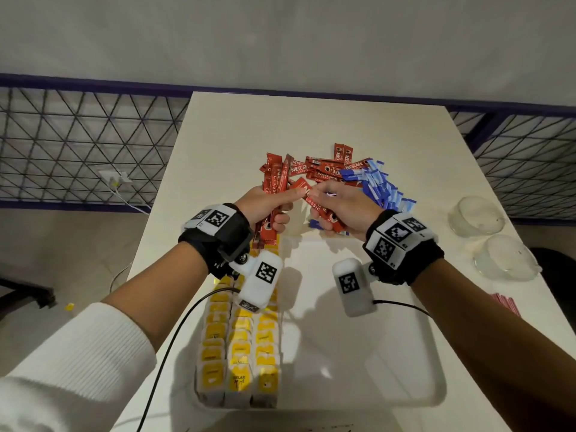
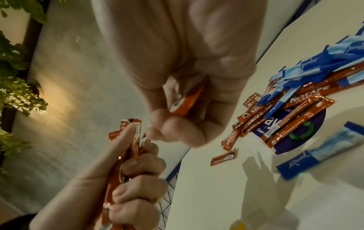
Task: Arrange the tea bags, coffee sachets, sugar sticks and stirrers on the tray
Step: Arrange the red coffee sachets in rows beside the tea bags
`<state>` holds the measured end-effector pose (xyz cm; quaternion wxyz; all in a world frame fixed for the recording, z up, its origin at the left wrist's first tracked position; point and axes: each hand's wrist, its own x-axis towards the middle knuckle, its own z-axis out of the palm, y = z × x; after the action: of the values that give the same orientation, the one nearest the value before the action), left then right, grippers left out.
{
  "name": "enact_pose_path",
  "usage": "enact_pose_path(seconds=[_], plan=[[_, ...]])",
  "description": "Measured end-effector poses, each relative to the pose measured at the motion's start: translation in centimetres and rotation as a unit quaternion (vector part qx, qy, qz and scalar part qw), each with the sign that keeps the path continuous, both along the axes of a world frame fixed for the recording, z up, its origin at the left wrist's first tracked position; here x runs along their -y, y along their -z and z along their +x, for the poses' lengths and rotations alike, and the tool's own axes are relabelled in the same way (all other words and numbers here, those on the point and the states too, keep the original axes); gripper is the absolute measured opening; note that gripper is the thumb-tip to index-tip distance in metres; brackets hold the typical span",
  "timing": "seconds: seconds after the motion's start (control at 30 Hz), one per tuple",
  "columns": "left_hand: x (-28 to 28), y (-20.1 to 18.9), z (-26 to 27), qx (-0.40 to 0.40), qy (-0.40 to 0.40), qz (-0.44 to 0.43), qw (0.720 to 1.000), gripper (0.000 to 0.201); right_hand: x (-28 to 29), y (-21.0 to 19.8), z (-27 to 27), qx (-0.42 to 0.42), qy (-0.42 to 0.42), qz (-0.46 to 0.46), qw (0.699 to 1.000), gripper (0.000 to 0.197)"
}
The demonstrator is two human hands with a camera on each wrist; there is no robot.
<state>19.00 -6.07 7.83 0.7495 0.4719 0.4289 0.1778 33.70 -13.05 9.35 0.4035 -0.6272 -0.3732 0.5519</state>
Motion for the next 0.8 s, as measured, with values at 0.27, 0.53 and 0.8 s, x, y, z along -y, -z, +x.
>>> enact_pose_path(seconds=[0.27,0.53,0.8], plan=[[0.0,0.3,-0.4,-0.025,-0.050,-0.002,0.998,0.025,-0.3,0.8,1.1,0.024,-0.073,-0.034,0.996,0.006],[0.5,1.7,-1.2,-0.097,-0.061,-0.015,0.993,0.025,0.4,2.6,4.5,-0.013,-0.008,-0.046,0.999,0.013],[0.6,1.7,-1.8,-0.123,-0.056,-0.032,0.990,0.023,1.7,6.8,4.5,0.011,-0.037,-0.208,0.977,0.018]])
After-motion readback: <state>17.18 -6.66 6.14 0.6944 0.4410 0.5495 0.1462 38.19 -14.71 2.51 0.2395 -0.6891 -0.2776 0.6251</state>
